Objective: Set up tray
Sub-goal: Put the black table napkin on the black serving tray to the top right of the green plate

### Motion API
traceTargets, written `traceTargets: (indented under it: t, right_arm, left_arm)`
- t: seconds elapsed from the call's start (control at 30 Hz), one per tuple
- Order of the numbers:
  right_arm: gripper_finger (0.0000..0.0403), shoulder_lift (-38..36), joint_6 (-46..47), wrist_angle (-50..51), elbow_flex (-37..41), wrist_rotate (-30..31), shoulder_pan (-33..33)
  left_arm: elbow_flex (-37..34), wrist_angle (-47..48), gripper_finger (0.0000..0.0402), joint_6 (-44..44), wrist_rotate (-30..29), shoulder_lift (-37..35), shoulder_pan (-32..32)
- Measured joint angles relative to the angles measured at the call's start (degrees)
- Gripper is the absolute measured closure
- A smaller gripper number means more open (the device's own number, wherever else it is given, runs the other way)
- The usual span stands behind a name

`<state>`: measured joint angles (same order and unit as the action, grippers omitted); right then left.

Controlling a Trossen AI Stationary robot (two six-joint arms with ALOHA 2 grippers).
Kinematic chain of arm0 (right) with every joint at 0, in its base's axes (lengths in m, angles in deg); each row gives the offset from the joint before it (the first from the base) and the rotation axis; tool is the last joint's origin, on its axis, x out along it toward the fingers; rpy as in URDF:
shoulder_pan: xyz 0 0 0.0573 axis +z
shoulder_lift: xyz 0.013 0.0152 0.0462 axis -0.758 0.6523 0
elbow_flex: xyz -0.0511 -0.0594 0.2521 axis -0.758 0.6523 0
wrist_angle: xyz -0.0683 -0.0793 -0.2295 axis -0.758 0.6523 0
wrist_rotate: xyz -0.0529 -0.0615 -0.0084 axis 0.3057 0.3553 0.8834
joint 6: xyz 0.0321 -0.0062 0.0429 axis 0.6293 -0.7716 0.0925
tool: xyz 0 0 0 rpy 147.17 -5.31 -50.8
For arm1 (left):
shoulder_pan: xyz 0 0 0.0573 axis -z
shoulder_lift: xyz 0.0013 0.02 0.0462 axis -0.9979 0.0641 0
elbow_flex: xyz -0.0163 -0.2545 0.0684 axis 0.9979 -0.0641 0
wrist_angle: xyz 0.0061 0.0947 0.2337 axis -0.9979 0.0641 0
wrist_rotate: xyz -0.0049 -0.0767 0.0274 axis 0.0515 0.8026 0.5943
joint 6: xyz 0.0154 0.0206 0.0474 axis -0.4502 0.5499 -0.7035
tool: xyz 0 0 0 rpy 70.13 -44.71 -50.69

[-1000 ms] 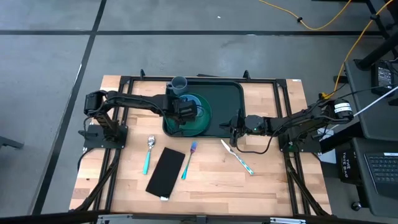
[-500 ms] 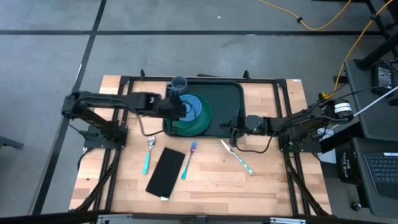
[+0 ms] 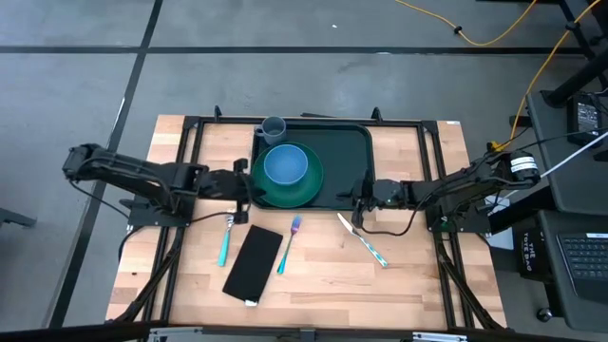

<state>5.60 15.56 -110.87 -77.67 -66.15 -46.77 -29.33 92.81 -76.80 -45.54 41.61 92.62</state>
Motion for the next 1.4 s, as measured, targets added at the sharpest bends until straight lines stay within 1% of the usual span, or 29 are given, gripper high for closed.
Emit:
traceTargets:
  t: [0.1,0.27,0.5,0.6,0.8,0.9,1.03,1.13,1.3,1.4]
  right_arm:
    - [0.0367,0.00,-0.02,-0.83,0.00,0.00,0.07]
    - [0.0367,0.00,-0.25,-1.97,0.00,0.00,0.07]
    - [0.0367,0.00,-0.32,-2.19,0.00,0.00,0.07]
    - [0.0367,-0.02,-0.40,-2.43,0.00,0.00,0.07]
    - [0.0367,-0.01,-1.90,-2.53,0.00,0.02,0.06]
    - [0.0367,-0.02,-2.61,-2.63,0.00,0.02,0.05]
    - [0.0367,-0.02,-3.83,-3.22,0.00,0.02,0.05]
    - [0.0367,-0.02,-4.59,-4.05,0.02,0.02,0.05]
    - [0.0367,-0.02,-5.44,-4.27,0.02,0.02,0.05]
    - [0.0367,-0.02,-6.08,-4.54,0.02,0.02,0.05]
  left_arm:
    - [-2.46,-1.37,0.0400,2.18,-0.05,-2.74,2.01]
    - [-3.73,-1.93,0.0400,4.86,-0.41,-4.61,5.36]
    - [-3.85,-2.72,0.0398,5.96,-0.48,-4.24,9.24]
    - [-3.85,-2.77,0.0400,8.13,-0.64,-3.95,10.64]
    - [-3.85,-2.71,0.0399,10.43,-3.53,-2.38,13.69]
    - [-3.44,-2.47,0.0400,11.96,-4.58,-0.35,15.20]
    - [-0.87,-1.93,0.0399,13.85,-4.92,3.33,17.10]
    - [2.93,1.63,0.0400,16.20,-5.05,6.52,18.09]
    - [10.68,11.19,0.0399,22.78,-5.84,12.40,20.41]
    - [15.07,18.36,0.0400,28.40,-5.88,15.91,22.70]
